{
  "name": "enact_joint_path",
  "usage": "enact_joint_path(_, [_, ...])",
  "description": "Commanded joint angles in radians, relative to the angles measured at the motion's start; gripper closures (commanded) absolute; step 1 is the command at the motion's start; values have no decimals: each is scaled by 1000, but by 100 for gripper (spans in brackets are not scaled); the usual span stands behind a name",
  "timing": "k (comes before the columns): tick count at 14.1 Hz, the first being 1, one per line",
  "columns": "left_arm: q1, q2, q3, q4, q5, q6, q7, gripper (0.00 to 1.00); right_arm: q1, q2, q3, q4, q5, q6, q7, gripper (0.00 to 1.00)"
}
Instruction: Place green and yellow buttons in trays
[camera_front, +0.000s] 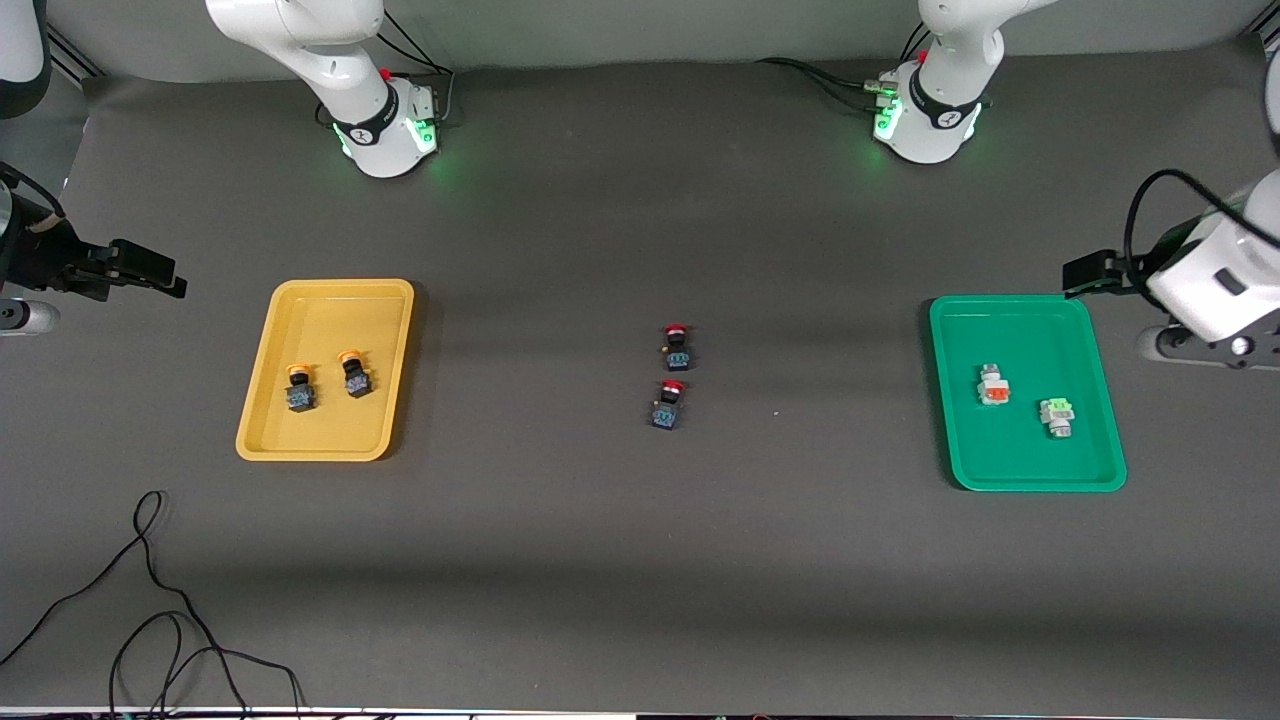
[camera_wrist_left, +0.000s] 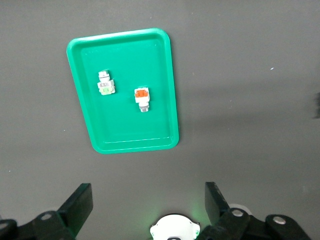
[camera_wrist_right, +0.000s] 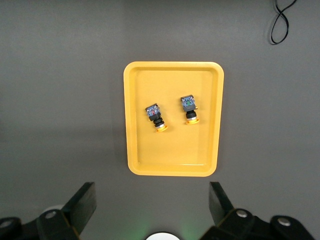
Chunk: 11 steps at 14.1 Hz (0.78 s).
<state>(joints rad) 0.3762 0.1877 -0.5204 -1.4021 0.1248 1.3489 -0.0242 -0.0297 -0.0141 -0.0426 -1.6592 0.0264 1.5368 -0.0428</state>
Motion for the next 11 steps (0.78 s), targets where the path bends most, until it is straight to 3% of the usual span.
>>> enact_joint_path(1, [-5, 30, -16, 43, -10, -30, -14, 0, -7, -13, 12, 1, -19, 0, 27, 0])
enact_joint_path(5, [-8, 15, -6, 35, -19, -40, -2, 0, -9, -12, 12, 9, -46, 0, 26, 0])
enact_joint_path(6, [-66, 0, 23, 32, -17, -48, -16, 0, -10, -10, 12, 12, -46, 0, 26, 0])
enact_joint_path(9, [-313, -8, 303, 41, -28, -54, 0, 0, -10, -7, 12, 13, -45, 0, 27, 0])
enact_joint_path(11, [-417, -40, 399, 5, -30, -27, -2, 0, -10, -6, 6, 19, -45, 0, 27, 0])
